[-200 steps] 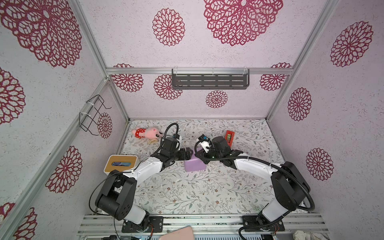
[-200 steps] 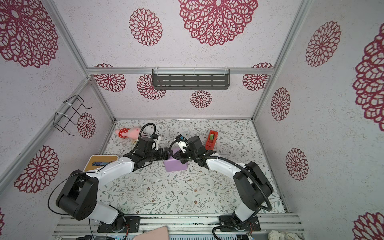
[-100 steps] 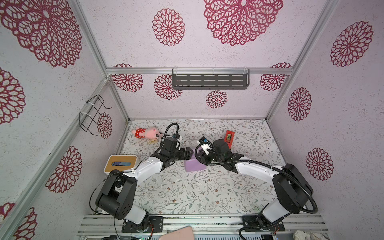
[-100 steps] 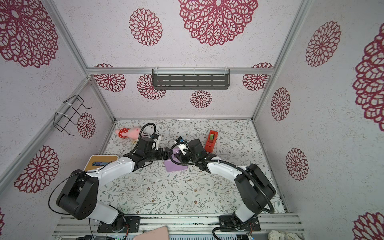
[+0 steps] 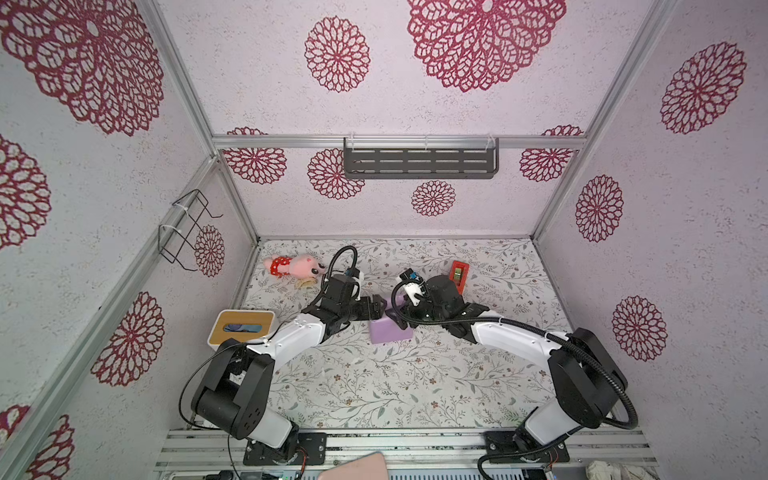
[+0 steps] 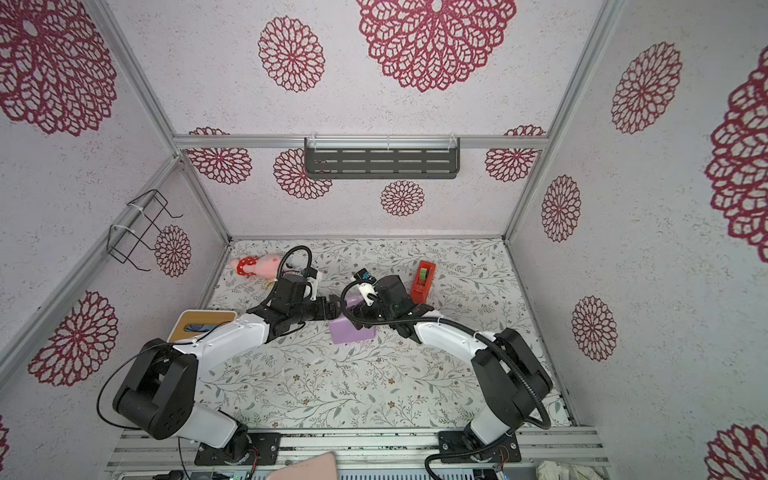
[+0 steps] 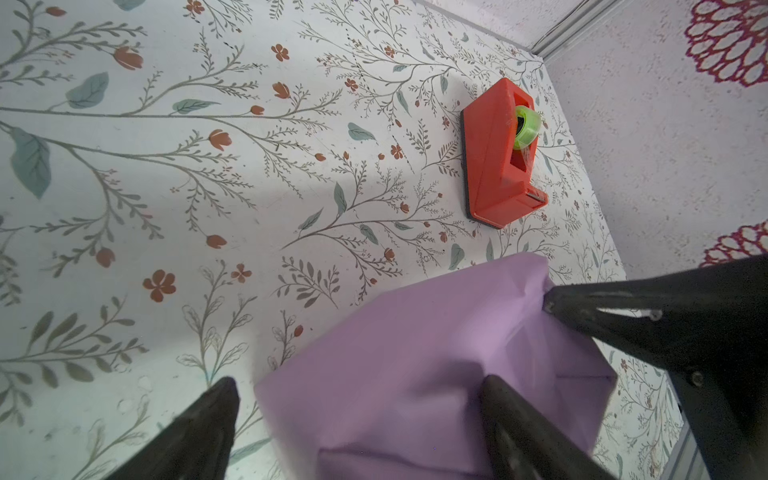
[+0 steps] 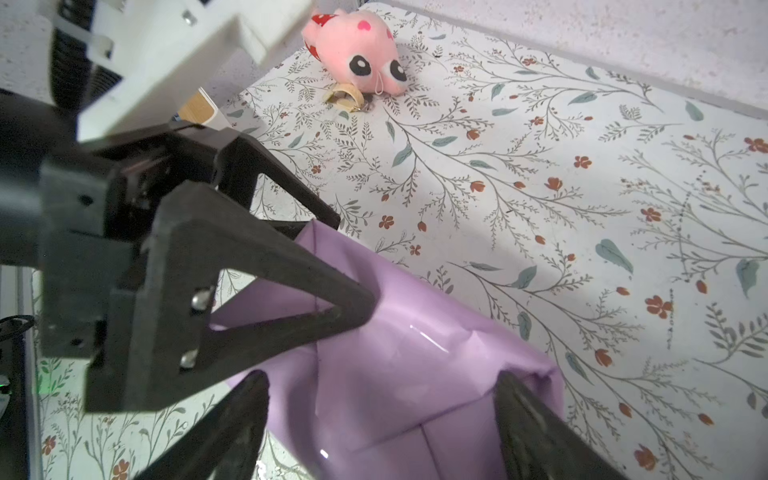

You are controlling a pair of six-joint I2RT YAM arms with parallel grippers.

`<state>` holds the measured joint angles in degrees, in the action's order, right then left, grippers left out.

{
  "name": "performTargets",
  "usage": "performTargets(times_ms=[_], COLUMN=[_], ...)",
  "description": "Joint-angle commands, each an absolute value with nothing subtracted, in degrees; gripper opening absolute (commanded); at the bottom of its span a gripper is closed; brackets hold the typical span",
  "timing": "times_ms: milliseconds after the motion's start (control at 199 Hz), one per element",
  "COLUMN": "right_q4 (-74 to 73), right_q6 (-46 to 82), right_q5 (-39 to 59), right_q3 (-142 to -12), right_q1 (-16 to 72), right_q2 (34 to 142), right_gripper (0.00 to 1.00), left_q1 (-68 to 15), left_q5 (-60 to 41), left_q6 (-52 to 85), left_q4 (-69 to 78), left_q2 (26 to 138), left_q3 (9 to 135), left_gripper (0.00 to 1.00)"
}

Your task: Wrap the gift box in paper

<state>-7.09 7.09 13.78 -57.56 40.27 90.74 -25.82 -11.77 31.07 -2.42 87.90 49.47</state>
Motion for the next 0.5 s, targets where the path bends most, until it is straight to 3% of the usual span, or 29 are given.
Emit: performTargets(times_ms=[0, 282, 498], right_q4=[-3.1, -5.3, -8.3], right_q6=[12.0, 18.4, 26.3], right_q5=[14.0, 16.4, 24.9], right_q3=[-59.7, -56.6, -55.5], right_q1=[38.8, 37.3, 38.8], right_q2=[90.5, 82.2, 83.6], right_gripper=[0.92, 0.98, 0.75], left_q1=[-26.0, -26.0, -26.0], left_q5=[-10.2, -10.5, -10.2], left_q6=[29.4, 29.4, 29.4], left_q4=[-9.8, -9.9, -10.1], left_q2=[90.7, 90.6, 90.6], left_q3=[47.5, 47.7, 47.7], left_gripper=[0.92, 0.92, 0.92])
